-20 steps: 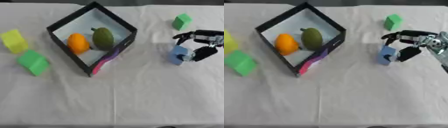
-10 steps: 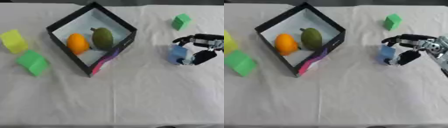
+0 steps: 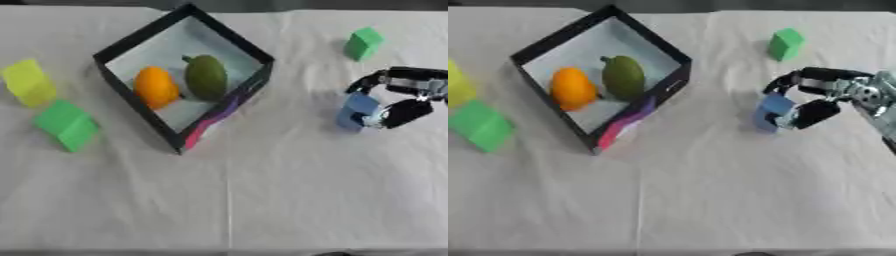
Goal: Pick up objects on the table and place them in the box.
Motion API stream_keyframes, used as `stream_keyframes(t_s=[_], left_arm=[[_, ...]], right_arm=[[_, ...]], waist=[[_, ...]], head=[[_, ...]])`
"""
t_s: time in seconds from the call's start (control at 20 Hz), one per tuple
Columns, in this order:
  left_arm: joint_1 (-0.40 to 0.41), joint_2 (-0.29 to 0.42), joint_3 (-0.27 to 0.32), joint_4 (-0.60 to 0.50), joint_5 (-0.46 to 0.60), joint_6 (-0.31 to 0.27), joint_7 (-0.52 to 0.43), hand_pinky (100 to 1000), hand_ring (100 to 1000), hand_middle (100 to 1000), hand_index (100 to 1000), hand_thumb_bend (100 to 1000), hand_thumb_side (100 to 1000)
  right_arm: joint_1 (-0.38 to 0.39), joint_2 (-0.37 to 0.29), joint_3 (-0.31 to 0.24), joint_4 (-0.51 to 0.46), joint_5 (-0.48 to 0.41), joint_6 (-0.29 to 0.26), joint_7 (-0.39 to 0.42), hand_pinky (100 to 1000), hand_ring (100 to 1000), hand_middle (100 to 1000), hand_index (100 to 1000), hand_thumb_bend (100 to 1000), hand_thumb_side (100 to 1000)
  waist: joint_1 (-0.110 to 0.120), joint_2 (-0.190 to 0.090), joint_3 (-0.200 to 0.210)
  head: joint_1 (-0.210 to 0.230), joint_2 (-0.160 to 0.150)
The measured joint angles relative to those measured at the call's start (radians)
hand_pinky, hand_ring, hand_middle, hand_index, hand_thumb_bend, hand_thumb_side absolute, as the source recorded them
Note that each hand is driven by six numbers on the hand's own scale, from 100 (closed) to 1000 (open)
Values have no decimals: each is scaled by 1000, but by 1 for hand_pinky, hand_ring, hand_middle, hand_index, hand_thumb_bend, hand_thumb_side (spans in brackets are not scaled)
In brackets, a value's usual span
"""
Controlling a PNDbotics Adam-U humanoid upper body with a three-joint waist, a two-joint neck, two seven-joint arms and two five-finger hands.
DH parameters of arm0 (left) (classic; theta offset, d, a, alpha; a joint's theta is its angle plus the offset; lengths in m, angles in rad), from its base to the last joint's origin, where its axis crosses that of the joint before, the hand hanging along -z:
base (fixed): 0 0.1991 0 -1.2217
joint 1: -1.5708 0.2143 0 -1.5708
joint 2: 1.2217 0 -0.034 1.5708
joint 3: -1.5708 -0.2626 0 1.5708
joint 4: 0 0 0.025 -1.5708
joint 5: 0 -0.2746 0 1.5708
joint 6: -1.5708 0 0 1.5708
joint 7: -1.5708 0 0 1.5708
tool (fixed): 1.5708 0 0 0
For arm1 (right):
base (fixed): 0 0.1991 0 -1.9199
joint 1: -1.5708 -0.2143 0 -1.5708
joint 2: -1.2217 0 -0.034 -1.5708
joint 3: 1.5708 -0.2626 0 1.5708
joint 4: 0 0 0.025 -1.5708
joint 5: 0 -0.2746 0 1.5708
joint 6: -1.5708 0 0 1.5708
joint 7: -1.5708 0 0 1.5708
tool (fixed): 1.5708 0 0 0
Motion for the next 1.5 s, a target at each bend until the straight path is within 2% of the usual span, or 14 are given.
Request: stream_keyframes(t_s=[0.3, 0.4, 0.55, 0.65, 0.9, 1.15, 1.25, 1.5], left_arm=[[-1, 0, 0, 0, 0, 1, -2, 790, 622, 769, 770, 100, 610], [-1, 0, 0, 0, 0, 0, -4, 790, 624, 768, 769, 100, 608], [-1, 0, 0, 0, 0, -1, -5, 791, 626, 767, 768, 100, 606], [-1, 0, 0, 0, 0, -1, -8, 791, 626, 766, 767, 100, 606], [-1, 0, 0, 0, -1, 1, -11, 791, 627, 764, 765, 100, 605], [-1, 0, -1, 0, -1, 1, -13, 790, 626, 759, 761, 100, 605], [-1, 0, -1, 0, -1, 1, -16, 791, 627, 759, 760, 100, 605], [-1, 0, -1, 0, -2, 2, -19, 791, 628, 760, 757, 100, 605]], right_arm=[[-5, 0, 1, 16, 19, 7, -5, 994, 845, 604, 910, 270, 501], [-5, 0, 6, 17, 34, 4, -5, 992, 843, 600, 913, 290, 475], [-5, 1, 6, 19, 43, 0, -1, 950, 789, 541, 891, 348, 239], [-6, 1, 5, 19, 43, 1, 0, 914, 746, 506, 879, 348, 162], [-7, 2, 3, 21, 20, 15, 6, 824, 623, 460, 817, 312, 180], [-4, 4, 3, 21, -7, 34, -3, 743, 510, 366, 703, 191, 188], [-2, 4, 3, 21, -21, 41, -10, 732, 493, 357, 689, 147, 200], [0, 4, 2, 20, -54, 56, -30, 722, 481, 353, 683, 116, 189]], waist=[[0, 0, 3], [0, 0, 3], [0, 0, 3], [0, 0, 3], [0, 0, 2], [-3, 0, 1], [-3, 0, 1], [-4, 0, -1]], head=[[-1, -1], [-2, -1], [-3, -1], [-4, -2], [-6, -2], [-7, -2], [-8, -2], [-9, -2]])
